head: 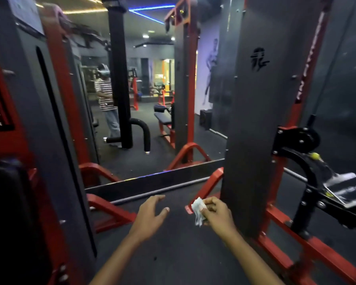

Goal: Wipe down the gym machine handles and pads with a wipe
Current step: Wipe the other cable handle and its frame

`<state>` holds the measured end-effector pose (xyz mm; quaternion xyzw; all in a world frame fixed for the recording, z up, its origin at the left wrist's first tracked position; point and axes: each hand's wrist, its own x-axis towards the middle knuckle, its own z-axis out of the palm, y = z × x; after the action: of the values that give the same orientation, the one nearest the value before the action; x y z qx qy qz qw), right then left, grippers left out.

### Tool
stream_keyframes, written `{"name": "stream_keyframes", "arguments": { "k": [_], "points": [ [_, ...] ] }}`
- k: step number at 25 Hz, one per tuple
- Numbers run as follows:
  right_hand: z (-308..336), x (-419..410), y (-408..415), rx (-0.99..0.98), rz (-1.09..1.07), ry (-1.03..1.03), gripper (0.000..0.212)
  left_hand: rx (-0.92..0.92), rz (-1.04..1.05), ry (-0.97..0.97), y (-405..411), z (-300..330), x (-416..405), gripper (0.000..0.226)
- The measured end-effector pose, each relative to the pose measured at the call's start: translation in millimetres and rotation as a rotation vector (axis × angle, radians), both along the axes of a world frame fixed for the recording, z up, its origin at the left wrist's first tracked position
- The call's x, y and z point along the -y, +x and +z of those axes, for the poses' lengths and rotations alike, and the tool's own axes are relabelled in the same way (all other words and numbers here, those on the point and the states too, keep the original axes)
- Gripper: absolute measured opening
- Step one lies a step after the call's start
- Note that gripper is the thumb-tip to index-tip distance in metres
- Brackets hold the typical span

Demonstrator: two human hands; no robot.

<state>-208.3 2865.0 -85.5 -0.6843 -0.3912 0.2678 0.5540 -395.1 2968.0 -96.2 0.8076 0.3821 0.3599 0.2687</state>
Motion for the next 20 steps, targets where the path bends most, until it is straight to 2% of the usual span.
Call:
{"name": "stream_keyframes", "arguments": {
  "k": [5,12,15,19,20],
  "points": [
    [13,-97,35,0.030,0.199,-0.013,0.002,0.106,0.157,-0.045,32,2,-85,0.037],
    [60,-252,103,0.160,0.307,0.131,0.022,0.046,0.223,0.035,64,39,-192,0.039],
    [68,-324,103,0.171,0.412,0.209,0.005,0.043,0.315,0.078,57,47,-241,0.037],
    [88,-438,104,0.307,0.502,0.381,0.002,0.056,0.452,0.177,56,62,-314,0.042],
    [97,-465,104,0.351,0.527,0.427,0.009,0.055,0.493,0.202,57,68,-333,0.045]
  ]
}}
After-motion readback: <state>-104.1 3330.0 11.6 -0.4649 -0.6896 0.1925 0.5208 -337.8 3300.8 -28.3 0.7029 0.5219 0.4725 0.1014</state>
